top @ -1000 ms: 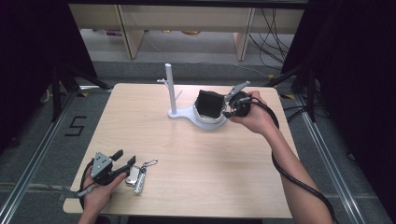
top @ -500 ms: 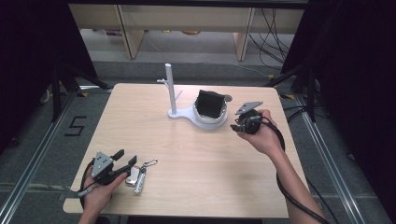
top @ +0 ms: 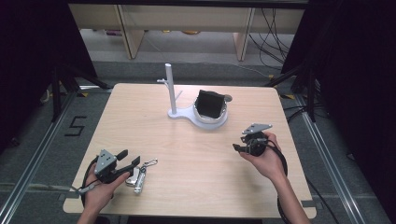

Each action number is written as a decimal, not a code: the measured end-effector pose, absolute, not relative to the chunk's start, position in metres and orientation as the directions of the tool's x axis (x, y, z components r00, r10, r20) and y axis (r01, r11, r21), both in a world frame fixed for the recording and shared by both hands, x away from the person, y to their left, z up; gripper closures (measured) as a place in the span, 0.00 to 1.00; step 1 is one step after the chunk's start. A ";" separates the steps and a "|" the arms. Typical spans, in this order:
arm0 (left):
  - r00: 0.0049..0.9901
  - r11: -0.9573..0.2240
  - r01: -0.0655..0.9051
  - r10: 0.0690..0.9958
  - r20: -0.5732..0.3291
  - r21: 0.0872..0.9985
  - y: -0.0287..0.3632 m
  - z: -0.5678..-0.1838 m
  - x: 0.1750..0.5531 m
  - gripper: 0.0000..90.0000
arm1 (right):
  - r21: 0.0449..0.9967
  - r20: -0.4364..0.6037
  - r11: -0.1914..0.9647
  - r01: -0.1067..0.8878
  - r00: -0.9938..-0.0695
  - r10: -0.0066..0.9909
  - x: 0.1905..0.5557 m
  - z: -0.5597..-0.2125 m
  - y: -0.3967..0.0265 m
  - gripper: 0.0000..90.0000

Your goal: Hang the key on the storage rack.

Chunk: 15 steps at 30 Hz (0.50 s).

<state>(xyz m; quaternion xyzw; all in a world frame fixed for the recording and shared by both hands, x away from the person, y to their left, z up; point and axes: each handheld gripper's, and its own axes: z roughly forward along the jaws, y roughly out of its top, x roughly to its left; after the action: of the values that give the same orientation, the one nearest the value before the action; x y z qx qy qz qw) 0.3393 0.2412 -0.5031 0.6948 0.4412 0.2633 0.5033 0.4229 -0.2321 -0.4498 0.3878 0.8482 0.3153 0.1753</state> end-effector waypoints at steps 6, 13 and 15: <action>0.494 -0.157 0.400 0.867 -0.069 0.903 0.242 -0.494 0.346 0.44 | 0.675 -0.017 0.452 0.583 -0.600 0.799 0.407 -0.461 -0.235 0.59; 0.514 -0.226 0.505 0.854 -0.080 0.833 0.237 -0.479 0.358 0.45 | 0.657 -0.024 0.473 0.587 -0.611 0.791 0.402 -0.463 -0.236 0.58; 0.562 -0.317 0.515 0.826 -0.035 0.797 0.235 -0.475 0.364 0.47 | 0.663 -0.034 0.480 0.574 -0.618 0.786 0.401 -0.463 -0.236 0.59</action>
<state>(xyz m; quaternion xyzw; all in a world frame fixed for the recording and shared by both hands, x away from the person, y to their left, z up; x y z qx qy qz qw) 0.3638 0.2351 -0.4752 0.7878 0.4256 0.1941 0.4007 0.4014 -0.2355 -0.4626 0.4032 0.8434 0.3123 0.1693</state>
